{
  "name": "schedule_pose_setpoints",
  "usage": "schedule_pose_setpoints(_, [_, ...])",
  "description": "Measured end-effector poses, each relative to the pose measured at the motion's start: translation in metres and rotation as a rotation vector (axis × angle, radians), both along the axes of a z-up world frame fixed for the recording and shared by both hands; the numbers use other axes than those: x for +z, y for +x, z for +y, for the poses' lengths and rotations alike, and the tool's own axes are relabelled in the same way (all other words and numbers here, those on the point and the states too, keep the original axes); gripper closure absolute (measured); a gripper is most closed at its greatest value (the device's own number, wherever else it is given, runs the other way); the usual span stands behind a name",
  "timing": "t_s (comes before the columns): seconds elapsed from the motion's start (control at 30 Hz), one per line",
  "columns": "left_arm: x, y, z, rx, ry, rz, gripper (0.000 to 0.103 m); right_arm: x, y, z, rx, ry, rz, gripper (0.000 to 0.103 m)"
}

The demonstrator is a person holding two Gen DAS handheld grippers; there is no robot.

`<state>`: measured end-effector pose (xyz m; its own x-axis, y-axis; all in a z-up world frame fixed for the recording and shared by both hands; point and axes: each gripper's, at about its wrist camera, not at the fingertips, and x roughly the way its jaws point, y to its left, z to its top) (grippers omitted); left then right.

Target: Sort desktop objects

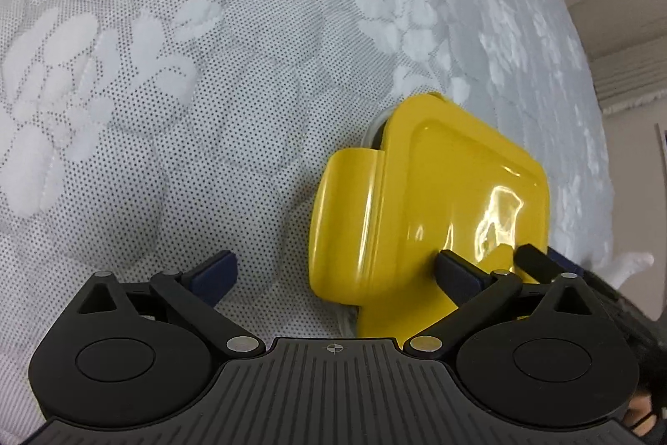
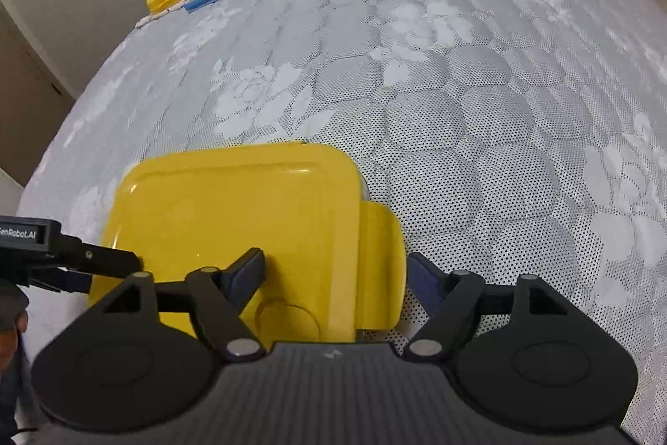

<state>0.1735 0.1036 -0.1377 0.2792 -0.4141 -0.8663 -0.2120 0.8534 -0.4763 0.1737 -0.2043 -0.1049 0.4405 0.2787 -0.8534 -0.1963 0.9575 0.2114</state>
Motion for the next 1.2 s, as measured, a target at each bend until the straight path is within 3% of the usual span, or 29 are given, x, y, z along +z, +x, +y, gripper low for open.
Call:
schedule_pose_setpoints(0.13, [-0.007,-0.003,-0.004,0.008,-0.032,0.000,0.000,0.001,-0.001,0.003,0.004,-0.035,0.002,0.022])
schedule_pose_setpoints(0.23, [0.006,-0.005,-0.011,-0.006,0.027,-0.021,0.000,0.010,-0.004,0.003,-0.004,-0.045,-0.008,0.029])
schedule_pose_setpoints(0.37, [0.041,-0.009,-0.012,-0.018,0.087,-0.132,0.000,0.038,-0.015,-0.005,-0.032,-0.003,-0.132,0.031])
schedule_pose_setpoints(0.4, [0.049,-0.011,-0.009,-0.005,0.062,-0.173,0.000,0.042,-0.016,-0.007,-0.030,0.019,-0.148,0.042])
schedule_pose_setpoints(0.43, [0.055,-0.013,-0.007,0.008,0.010,-0.217,0.000,0.046,-0.018,-0.008,-0.029,0.040,-0.164,0.069])
schedule_pose_setpoints(0.5, [0.058,-0.014,-0.006,0.018,-0.122,-0.268,0.000,0.044,-0.017,-0.006,-0.014,0.070,-0.147,0.099])
schedule_pose_setpoints(0.57, [0.054,-0.013,-0.013,0.010,-0.198,-0.278,0.006,0.034,-0.015,0.001,0.000,0.071,-0.109,0.099])
schedule_pose_setpoints(0.63, [0.049,-0.010,-0.024,-0.018,-0.190,-0.280,0.069,0.024,-0.013,0.009,0.021,0.068,-0.077,0.099])
schedule_pose_setpoints(0.67, [0.047,-0.009,-0.030,-0.038,-0.175,-0.281,0.073,0.019,-0.013,0.015,0.044,0.059,-0.075,0.099])
schedule_pose_setpoints(0.77, [0.046,-0.011,-0.046,-0.097,-0.133,-0.322,0.069,0.013,-0.017,0.028,0.092,0.039,-0.096,0.098])
schedule_pose_setpoints(0.83, [0.044,-0.012,-0.063,-0.144,-0.034,-0.336,0.059,0.009,-0.020,0.033,0.106,0.020,-0.117,0.098])
schedule_pose_setpoints(1.07, [0.047,-0.030,-0.106,-0.281,0.270,-0.456,0.060,0.006,-0.026,0.039,0.121,-0.009,-0.156,0.098])
schedule_pose_setpoints(1.2, [0.049,-0.036,-0.102,-0.290,0.276,-0.461,0.060,0.005,-0.027,0.039,0.135,-0.019,-0.170,0.098])
